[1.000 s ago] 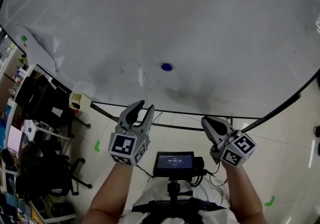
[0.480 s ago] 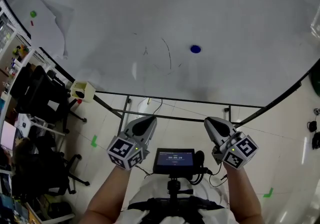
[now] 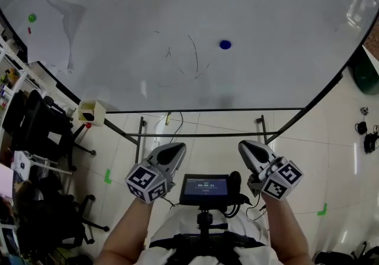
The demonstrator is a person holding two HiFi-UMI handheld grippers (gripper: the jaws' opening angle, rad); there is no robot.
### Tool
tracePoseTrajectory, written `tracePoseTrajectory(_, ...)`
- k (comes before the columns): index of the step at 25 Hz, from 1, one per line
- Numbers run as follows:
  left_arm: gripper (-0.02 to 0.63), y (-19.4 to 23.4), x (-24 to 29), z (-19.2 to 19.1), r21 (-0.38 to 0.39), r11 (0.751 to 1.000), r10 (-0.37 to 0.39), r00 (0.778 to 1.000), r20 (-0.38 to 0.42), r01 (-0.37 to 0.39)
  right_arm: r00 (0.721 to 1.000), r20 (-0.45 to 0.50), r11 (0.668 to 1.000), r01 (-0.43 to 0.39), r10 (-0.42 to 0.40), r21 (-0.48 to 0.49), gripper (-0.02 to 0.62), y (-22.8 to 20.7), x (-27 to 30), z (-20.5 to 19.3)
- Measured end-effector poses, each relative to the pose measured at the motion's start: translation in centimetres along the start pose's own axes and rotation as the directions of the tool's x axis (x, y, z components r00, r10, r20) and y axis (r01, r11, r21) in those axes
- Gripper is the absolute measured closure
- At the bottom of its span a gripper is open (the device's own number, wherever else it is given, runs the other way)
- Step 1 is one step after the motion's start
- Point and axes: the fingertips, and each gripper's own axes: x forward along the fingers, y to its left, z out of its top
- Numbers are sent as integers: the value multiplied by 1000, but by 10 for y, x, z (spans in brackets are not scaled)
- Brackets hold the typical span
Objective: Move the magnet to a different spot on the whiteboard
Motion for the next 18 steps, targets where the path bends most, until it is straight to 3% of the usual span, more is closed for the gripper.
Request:
tracePoseTrajectory(8,580,-25,-3,-11,-2,997,-72,997,-6,72,998,-4,998,59,-60,-38,574,21,-28,-13)
tracePoseTrajectory(18,580,-47,-13,-27,-12,996,-92,996,-11,92,996,-13,994,91,-92,-56,574,37,-56,-25)
